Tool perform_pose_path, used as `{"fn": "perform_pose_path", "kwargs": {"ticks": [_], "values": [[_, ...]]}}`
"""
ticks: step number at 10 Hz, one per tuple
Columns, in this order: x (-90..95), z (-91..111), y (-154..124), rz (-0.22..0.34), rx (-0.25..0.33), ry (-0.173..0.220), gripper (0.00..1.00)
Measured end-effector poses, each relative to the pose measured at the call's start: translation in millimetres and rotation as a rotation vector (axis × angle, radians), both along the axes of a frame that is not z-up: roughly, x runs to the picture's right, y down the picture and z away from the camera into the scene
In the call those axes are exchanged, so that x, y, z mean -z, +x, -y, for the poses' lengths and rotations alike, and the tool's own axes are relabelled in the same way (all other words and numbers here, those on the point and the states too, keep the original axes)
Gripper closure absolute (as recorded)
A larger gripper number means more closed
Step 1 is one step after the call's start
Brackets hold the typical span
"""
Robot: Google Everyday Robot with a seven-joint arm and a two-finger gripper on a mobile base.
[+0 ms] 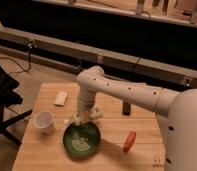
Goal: Place the bottle in the ceramic bowl
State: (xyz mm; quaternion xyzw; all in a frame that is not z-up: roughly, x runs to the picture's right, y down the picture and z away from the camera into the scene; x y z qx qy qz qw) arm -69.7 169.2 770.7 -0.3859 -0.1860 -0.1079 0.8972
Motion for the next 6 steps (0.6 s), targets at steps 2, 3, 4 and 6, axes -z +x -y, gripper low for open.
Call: {"fn": "perform_pose_path", "kwargs": {"ticks": [2,3,4,6], "values": [[4.0,-13,3,-0.010,-0.010,-0.006,0.69],[6.0,-15,3,-0.012,-0.012,-0.007,0.58],[7.3,-16,2,-0.012,-0.013,-0.009,0.49],[8.9,-19,0,0.000,-0.019,-0.028,0.26]]}}
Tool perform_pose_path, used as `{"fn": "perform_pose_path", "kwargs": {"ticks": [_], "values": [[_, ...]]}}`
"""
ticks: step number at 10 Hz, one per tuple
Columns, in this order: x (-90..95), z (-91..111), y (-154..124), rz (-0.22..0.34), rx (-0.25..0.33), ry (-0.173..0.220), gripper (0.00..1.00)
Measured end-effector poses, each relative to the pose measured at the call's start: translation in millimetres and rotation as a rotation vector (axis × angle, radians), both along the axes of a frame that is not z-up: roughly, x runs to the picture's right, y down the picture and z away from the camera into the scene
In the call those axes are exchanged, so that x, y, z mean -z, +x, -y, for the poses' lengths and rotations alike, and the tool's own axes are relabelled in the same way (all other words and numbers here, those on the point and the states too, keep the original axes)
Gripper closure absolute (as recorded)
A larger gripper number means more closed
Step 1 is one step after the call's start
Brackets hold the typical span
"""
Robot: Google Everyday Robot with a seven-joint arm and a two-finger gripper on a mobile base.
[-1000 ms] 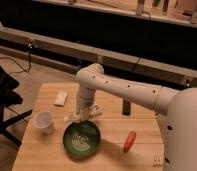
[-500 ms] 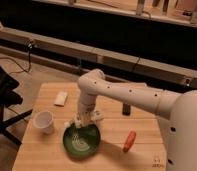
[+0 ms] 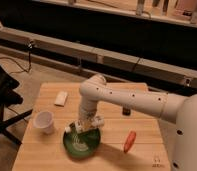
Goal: Place the bottle in the ceramic bowl
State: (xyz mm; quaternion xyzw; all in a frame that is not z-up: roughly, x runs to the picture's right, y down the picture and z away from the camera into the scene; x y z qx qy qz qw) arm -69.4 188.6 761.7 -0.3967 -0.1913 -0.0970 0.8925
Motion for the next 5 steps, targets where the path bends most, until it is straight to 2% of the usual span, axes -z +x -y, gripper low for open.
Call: {"fn": "perform_pose_path", "kwargs": {"ticks": [1,3,5], "values": [[-0.6,-1.6,0.6,0.014,0.007,-0.020,0.21],[-6.3,1.6,-6.5,0.026,0.043,0.008,0.20],[1.0,-6.4,-8.0,0.028,0.043,0.017,0.20]]}}
